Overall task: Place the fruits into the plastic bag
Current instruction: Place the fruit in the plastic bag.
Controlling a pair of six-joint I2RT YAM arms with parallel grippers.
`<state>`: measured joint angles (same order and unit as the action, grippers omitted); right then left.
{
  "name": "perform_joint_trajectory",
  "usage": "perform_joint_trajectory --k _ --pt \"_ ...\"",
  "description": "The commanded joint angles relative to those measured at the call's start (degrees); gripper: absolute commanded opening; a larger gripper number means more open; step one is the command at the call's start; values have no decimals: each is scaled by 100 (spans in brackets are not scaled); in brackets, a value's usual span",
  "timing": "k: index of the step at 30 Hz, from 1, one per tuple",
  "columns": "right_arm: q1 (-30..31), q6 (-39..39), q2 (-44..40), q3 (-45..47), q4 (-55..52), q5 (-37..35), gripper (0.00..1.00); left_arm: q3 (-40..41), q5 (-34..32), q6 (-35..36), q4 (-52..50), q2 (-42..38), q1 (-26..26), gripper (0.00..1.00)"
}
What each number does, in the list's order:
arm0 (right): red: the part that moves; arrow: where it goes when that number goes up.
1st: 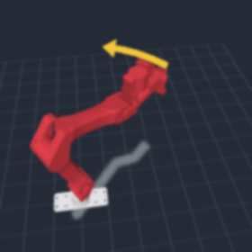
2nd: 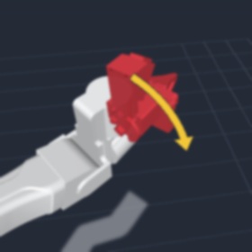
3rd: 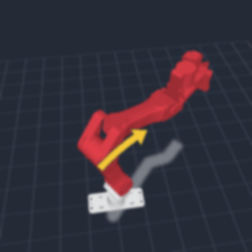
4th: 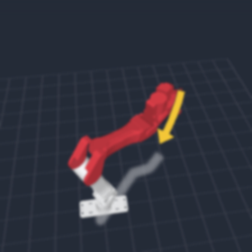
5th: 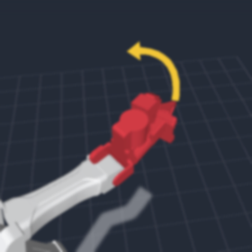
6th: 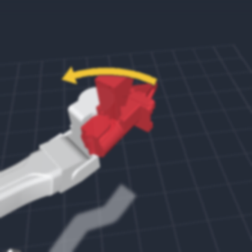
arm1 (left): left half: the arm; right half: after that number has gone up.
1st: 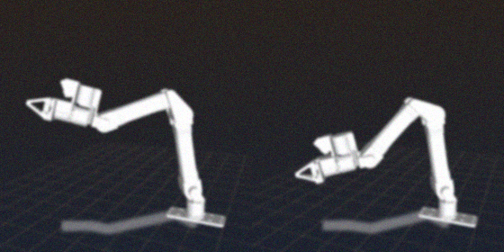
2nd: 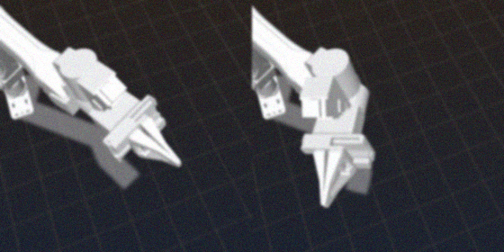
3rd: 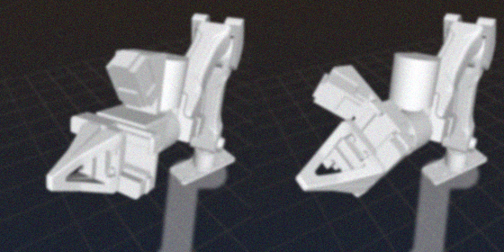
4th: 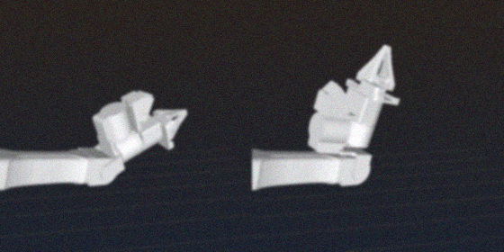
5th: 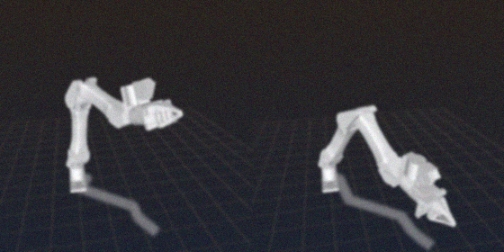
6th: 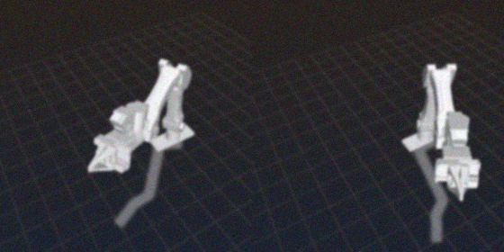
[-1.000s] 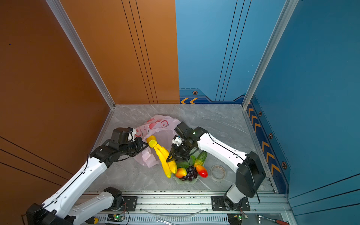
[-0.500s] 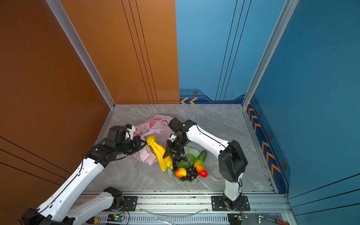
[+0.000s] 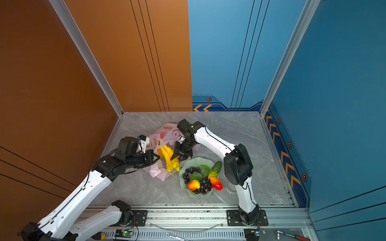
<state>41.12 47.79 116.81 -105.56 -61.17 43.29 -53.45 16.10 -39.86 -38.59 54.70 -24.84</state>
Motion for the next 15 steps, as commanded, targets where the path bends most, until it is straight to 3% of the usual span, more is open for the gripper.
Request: perform_joint_trajectory --k 1,10,15 --pt "-52 457 158 -251 283 -110 24 -119 -28 114 -110 -66 -55 0" --pt "-366 1571 515 -43 2115 -967 24 -8 204 -239 137 130 -91 0" --pt "-397 1610 784 -142 2447 -1800 25 -25 298 -396 282 295 -66 0"
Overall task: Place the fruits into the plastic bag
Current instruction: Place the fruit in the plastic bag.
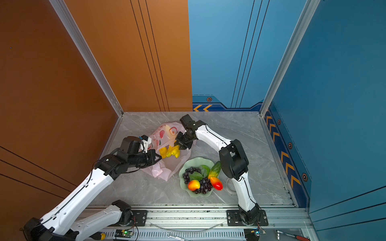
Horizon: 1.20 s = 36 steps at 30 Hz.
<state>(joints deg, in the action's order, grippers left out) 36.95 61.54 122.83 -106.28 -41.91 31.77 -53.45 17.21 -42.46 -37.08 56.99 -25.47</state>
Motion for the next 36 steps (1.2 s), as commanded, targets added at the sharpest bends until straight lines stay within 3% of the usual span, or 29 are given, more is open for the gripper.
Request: perform_joint_trajectory --k 1,7,13,17,21,36 --pt "16 212 243 -121 526 -819 25 -25 231 -185 174 118 20 0" --pt "110 119 321 -167 498 -2028 27 83 370 -536 568 402 143 0" --pt "131 103 424 -139 315 -2729 38 98 472 -652 790 644 214 0" --pt "146 30 435 -165 319 -2727 51 104 489 -632 790 682 262 0" --pt "146 -139 378 -248 324 -2619 56 157 507 -623 790 682 321 0" --pt "282 -1010 -501 -172 -234 -1826 64 468 485 -615 799 406 498 0"
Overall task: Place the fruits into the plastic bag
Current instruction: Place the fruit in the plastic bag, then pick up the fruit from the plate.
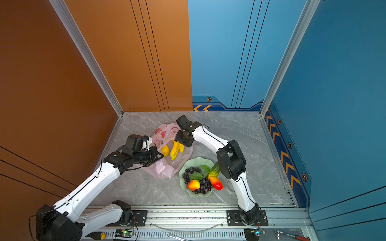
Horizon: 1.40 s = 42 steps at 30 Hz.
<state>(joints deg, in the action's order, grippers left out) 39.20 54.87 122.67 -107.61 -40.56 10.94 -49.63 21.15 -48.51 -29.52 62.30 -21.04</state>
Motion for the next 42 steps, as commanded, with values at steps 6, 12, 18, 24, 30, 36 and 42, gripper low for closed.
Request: perform_joint_trajectory --k 6,12,18,24,30,36,42 --pt "61 -839 -1157 224 -727 320 70 156 83 8 -45 -261 98 0" --pt "261 -1433 -1879 427 -1309 141 93 209 129 76 -133 -384 152 0" --pt "246 -1945 -2793 861 -2159 -558 100 287 216 148 -212 -501 197 0" --pt "141 -2165 -3780 1548 -2827 -583 100 445 237 162 -313 -721 210 0" --pt "175 -3229 -4637 2318 -3328 -16 99 592 230 123 -342 -902 214 0" --pt "-153 -3395 -4971 2647 -4383 -648 96 620 182 105 -362 -972 205 0" --pt "-422 -3006 -5610 3753 -4002 -194 93 616 145 79 -366 -1005 197 0"
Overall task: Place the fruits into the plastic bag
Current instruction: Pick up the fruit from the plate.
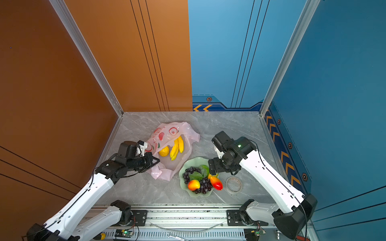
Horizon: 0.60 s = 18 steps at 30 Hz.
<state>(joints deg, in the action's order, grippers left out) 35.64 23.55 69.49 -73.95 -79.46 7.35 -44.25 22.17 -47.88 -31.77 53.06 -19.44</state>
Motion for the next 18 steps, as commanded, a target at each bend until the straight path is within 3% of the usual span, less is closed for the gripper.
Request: perform_joint_trajectory --k 1,8,18 --pt "-102 169 -422 638 43 292 91 83 38 7 -137 -84 41 0" --pt "-267 178 -715 1635 839 763 85 63 3 -2 -173 -93 24 0" --pt "-399 258 -541 2213 1676 1414 82 52 -23 -2 -206 -50 29 0"
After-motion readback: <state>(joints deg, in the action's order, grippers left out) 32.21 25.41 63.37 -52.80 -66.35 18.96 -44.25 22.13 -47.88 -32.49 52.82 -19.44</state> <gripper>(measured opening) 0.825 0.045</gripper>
